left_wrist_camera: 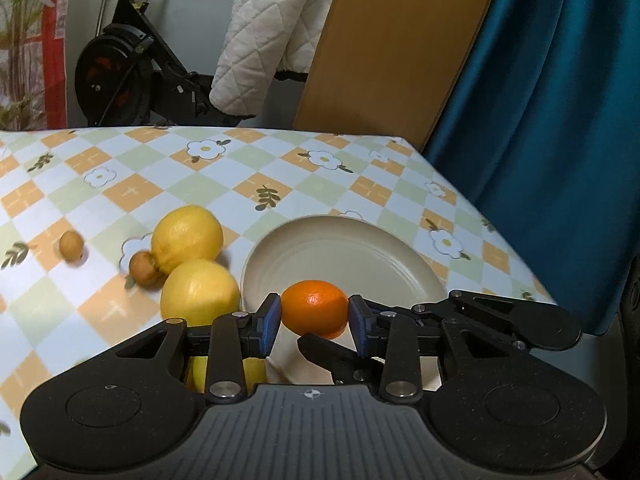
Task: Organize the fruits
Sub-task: 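Lift the tangerine with the left gripper and carry it over the plate, then lower the tangerine onto the plate and open the left gripper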
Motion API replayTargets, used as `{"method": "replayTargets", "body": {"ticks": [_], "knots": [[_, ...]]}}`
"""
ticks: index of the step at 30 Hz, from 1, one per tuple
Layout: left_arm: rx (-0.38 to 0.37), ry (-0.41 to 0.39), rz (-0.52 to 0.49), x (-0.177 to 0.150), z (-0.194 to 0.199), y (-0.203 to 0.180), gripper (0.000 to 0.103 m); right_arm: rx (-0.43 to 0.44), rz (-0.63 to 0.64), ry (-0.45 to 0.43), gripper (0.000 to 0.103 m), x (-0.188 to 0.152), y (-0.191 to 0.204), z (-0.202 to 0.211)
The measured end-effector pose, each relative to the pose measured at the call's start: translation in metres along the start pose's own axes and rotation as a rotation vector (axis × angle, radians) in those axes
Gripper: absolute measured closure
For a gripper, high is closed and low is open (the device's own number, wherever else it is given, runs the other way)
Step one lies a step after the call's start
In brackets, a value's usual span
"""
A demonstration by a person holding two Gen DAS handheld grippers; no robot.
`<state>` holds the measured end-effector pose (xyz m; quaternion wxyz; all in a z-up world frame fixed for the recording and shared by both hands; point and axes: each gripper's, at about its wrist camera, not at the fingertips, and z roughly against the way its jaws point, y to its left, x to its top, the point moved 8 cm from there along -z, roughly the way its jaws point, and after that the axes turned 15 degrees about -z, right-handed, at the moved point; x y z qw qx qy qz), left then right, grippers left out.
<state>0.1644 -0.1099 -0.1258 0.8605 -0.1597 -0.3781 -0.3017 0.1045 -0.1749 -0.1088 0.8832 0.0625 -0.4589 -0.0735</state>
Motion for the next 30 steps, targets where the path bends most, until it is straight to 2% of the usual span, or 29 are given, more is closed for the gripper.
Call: {"method": "replayTargets", "body": {"ticks": [8,18,22,30], "knots": [[0.033,0.074,-0.040,0.006,-0.040,0.008,0.064,-0.022,-0.031,0.040,0.074,0.001,-0.022,-0.039],[0.041,0.100,-0.041,0.003,-0.056,0.014,0.064,-0.043,-0.073,0.068,0.073,0.000,-0.030,-0.058],[0.045,0.072,-0.005,0.005,-0.049,0.019,0.064,-0.062,-0.063,0.071,0.072,-0.001,-0.029,-0.055],[0.021,-0.023,0.057,0.010,0.002,0.024,0.064,-0.051,-0.101,0.015,0.071,0.004,-0.024,-0.016]]}}
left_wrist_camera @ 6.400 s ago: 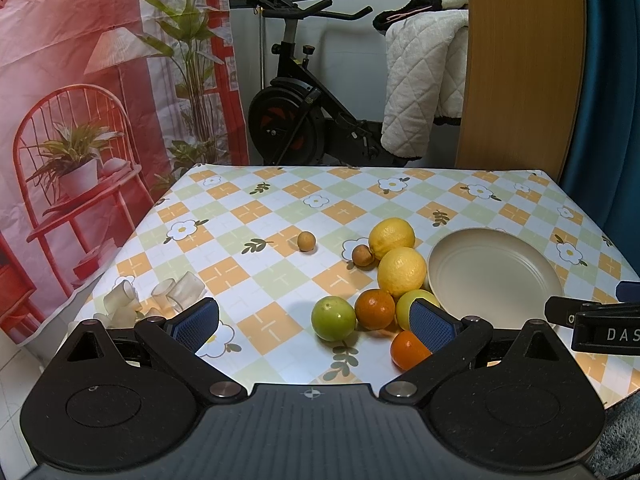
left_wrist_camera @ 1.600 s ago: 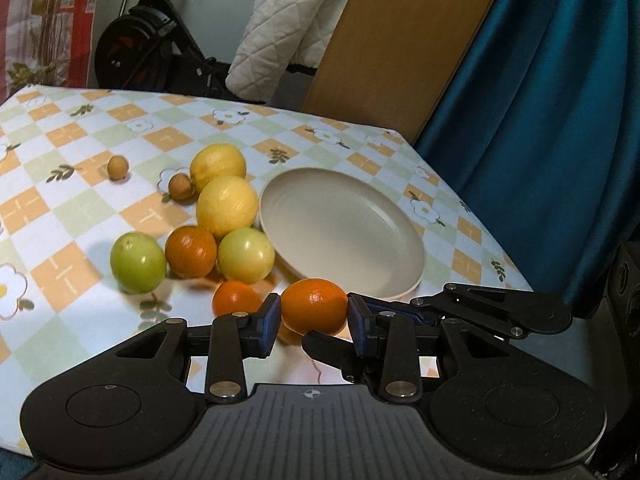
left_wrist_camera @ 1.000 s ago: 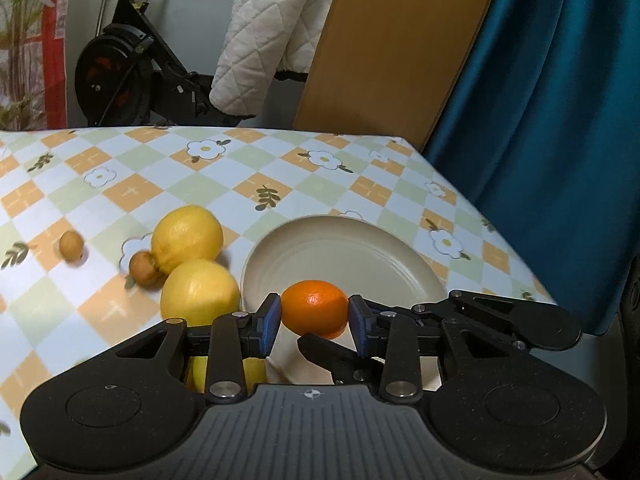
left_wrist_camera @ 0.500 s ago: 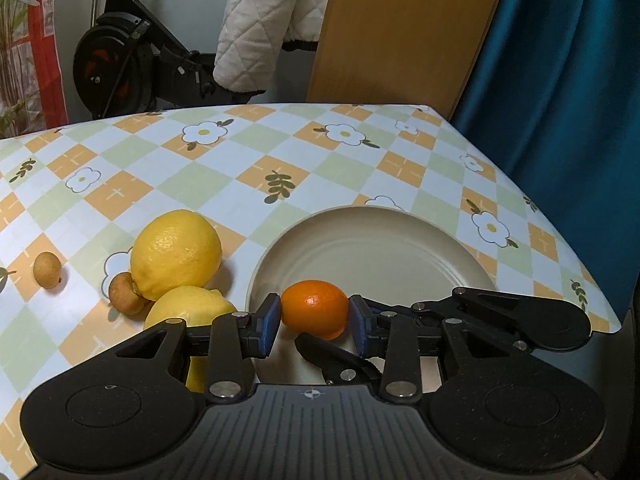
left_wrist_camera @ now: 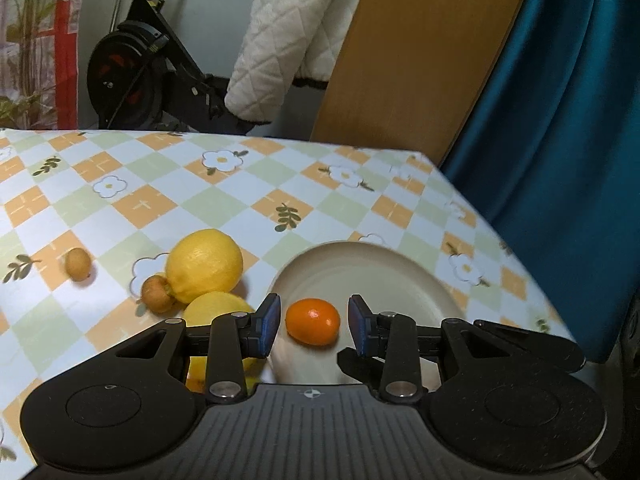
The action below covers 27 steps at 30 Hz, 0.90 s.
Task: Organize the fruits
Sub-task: 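Lower the tangerine onto the plate and open the left gripper, then close the left gripper on the dull green-orange citrus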
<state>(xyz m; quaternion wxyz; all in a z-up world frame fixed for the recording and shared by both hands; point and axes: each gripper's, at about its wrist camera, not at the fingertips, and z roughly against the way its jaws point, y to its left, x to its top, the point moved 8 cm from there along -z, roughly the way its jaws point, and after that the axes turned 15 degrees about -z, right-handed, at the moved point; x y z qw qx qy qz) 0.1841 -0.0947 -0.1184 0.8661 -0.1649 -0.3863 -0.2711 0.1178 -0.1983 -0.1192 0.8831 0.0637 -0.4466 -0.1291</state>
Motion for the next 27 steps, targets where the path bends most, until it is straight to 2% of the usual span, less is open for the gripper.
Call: {"method": "replayTargets", "body": {"ticks": [6,12,18,27], "knots": [[0.003,-0.029,0.040,-0.018,0.035,-0.003,0.064,0.026,0.043,-0.035,0.069,-0.014,0.015,0.033],[-0.004,-0.017,0.052,-0.047,0.054,-0.012,0.064,0.059,0.085,-0.008,0.069,-0.036,0.032,0.049],[-0.019,-0.009,0.053,-0.065,0.059,-0.019,0.065,0.079,0.117,-0.002,0.067,-0.046,0.045,0.056],[-0.025,-0.004,0.055,-0.075,0.056,-0.018,0.065,0.100,0.150,0.033,0.065,-0.061,0.055,0.057]]}}
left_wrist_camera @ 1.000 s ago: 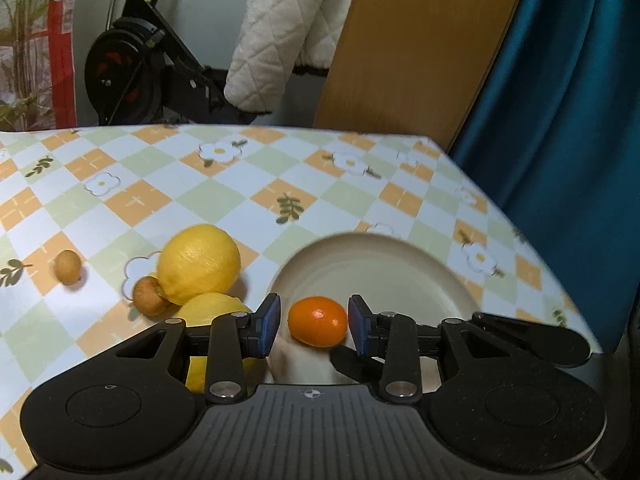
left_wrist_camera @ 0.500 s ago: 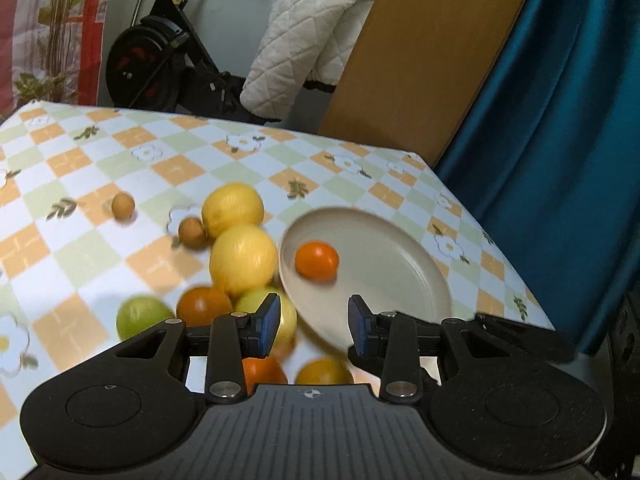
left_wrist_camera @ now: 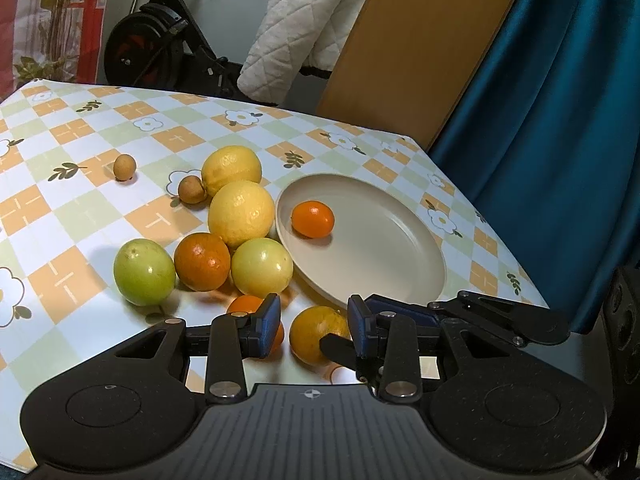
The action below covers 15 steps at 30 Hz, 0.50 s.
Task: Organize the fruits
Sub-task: 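Close the left gripper on the dull green-orange citrus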
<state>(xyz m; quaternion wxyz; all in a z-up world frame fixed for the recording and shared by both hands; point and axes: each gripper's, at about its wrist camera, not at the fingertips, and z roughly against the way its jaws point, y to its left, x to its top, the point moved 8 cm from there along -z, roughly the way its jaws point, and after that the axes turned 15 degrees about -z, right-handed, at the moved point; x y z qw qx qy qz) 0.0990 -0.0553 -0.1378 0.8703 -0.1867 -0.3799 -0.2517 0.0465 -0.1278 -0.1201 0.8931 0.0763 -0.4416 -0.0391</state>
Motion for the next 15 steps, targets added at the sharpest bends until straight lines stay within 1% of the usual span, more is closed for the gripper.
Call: {"method": "replayTargets", "body": {"ticks": [7,15], "knots": [[-0.005,0.004,-0.042,-0.003,-0.004,-0.007,0.065,0.020,-0.012,0.029,0.065,-0.005,0.001,-0.006],[0.004,0.031,-0.086,-0.007,-0.018,-0.012,0.065,0.022,-0.033,0.060,0.065,-0.013,-0.003,-0.015]]}}
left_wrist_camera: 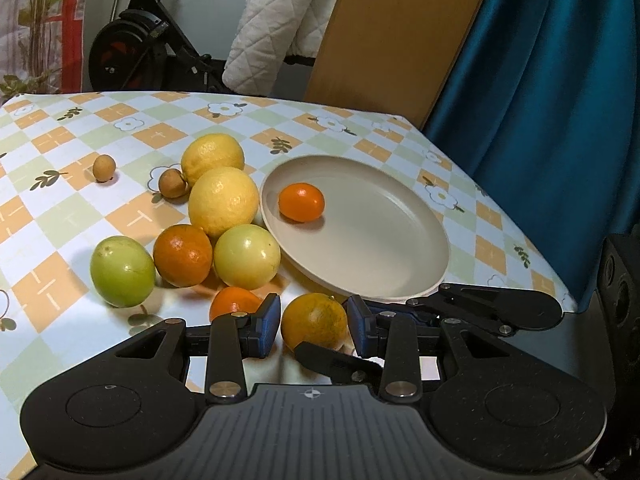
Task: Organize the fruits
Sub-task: 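Close the left gripper on the dull green-orange citrus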
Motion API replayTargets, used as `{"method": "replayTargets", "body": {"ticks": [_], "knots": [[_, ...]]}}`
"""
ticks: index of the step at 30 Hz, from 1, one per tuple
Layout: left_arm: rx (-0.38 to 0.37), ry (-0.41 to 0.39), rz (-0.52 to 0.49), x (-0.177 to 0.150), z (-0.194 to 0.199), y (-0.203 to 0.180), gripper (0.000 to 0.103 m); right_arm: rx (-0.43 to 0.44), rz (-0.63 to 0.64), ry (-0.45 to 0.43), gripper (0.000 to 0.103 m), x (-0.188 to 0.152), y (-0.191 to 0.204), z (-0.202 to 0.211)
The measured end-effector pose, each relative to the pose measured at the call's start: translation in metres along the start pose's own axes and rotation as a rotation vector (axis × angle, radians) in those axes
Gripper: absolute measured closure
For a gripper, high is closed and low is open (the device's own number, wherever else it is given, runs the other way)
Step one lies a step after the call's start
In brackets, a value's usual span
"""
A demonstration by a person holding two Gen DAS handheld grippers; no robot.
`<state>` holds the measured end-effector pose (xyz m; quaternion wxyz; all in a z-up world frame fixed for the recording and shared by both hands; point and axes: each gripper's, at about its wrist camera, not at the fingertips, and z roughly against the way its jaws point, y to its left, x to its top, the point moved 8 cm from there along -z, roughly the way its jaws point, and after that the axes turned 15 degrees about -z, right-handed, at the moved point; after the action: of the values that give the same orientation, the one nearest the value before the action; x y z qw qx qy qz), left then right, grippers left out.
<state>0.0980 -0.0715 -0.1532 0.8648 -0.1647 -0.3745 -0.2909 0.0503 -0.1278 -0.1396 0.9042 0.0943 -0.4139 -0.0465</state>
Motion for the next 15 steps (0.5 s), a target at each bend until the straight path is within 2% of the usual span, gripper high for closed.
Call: {"method": "replayTargets", "body": {"ticks": [15], "knots": [[0.021,0.015,-0.059,-0.001,-0.014,-0.006,0.064,0.005,-0.016,0.026,0.064,-0.007,-0.003,-0.009]]}}
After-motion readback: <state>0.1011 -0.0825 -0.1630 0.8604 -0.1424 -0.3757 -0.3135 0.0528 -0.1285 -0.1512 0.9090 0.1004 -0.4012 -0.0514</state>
